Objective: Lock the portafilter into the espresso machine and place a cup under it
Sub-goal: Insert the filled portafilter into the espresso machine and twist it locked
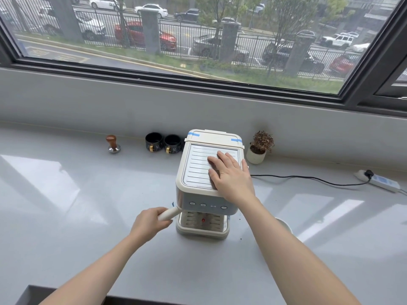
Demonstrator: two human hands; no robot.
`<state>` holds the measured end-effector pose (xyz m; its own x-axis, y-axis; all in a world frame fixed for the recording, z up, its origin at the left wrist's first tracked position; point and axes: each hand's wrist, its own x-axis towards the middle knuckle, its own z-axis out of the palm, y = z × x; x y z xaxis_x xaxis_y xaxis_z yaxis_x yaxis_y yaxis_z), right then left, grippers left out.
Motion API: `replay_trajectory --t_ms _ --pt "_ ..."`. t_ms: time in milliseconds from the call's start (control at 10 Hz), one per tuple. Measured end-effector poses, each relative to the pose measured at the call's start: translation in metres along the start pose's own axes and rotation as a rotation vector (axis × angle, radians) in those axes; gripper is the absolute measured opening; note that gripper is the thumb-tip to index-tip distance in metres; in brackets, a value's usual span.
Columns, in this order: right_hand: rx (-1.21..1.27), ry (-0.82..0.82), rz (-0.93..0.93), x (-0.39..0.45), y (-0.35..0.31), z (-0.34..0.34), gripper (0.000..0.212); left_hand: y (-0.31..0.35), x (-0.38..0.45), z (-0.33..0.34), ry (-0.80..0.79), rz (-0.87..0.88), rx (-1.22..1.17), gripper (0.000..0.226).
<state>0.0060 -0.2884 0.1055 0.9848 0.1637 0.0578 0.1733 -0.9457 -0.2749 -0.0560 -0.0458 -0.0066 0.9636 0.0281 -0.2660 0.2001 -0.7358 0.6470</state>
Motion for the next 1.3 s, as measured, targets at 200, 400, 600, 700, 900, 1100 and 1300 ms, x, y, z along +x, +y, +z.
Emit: replay_trajectory --t_ms 200,400,600,700,900,1100,1300 --pt "0.008 0.004 0.005 0.0 0.0 0.0 0.044 -0.009 -0.003 -0.004 -0.01 0.006 0.02 0.01" --pt "0.005 -0.001 0.008 0.0 0.0 0.0 0.043 0.0 0.001 0.001 -0.014 0.013 -0.001 0.014" --pt "-0.003 0.001 0.006 0.0 0.0 0.001 0.044 0.007 0.008 0.007 -0.01 0.005 0.0 0.014" --pt "0.004 0.004 0.004 0.0 0.0 0.001 0.044 0.009 0.012 0.007 -0.026 0.009 0.011 0.013" --pt "0.003 0.003 0.002 0.0 -0.001 0.0 0.044 0.013 0.016 0.001 -0.073 0.018 0.005 0.017" --pt "0.001 0.003 0.002 0.001 0.0 0.001 0.044 0.015 0.023 -0.009 -0.132 0.039 0.012 0.016" --pt "-0.004 0.009 0.006 0.001 0.002 0.002 0.044 0.018 0.026 -0.013 -0.137 0.052 0.013 0.016"
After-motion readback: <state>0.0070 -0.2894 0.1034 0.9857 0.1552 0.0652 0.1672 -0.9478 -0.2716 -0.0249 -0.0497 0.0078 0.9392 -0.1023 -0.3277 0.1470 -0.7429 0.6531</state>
